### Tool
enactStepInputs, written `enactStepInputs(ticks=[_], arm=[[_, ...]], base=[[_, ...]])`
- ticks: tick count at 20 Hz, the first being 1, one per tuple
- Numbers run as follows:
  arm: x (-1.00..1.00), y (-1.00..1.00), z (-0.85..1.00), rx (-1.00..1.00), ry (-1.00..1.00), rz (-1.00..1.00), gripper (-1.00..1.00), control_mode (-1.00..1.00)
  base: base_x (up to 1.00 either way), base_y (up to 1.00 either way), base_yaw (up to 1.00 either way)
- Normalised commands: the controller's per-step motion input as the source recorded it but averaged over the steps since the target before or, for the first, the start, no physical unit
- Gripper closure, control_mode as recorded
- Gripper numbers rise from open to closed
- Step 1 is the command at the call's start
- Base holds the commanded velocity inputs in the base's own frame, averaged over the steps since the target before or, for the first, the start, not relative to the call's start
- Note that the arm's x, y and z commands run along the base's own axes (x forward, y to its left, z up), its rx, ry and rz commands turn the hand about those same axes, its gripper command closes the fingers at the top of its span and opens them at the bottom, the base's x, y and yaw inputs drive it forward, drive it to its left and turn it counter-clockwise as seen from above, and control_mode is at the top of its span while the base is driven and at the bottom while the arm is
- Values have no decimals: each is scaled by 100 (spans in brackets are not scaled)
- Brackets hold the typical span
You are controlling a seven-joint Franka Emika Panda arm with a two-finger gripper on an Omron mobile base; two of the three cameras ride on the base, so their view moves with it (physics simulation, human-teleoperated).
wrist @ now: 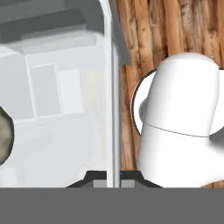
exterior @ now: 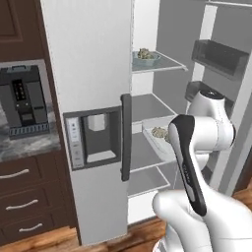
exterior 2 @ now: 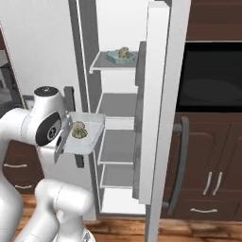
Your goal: Place two dumplings into each of the tupperware containers and then place the containers in the fridge.
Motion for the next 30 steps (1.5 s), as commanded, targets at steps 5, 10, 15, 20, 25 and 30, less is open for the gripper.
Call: enactStepInputs(ticks=[5, 10, 15, 20, 25, 30], arm=[[0, 0, 0, 0, 0, 0, 100, 100], [0, 0, 0, 0, 0, 0, 100, 100], [0, 0, 0, 0, 0, 0, 100, 100], [0, 0, 0, 0, 0, 0, 100, 100], [0, 0, 0, 0, 0, 0, 100, 100], [0, 0, 0, 0, 0, 0, 100, 100]], base=[[64, -28, 7], [64, -37, 0], [46, -27, 0], [29, -44, 9], [28, -24, 18], [23, -7, 16]])
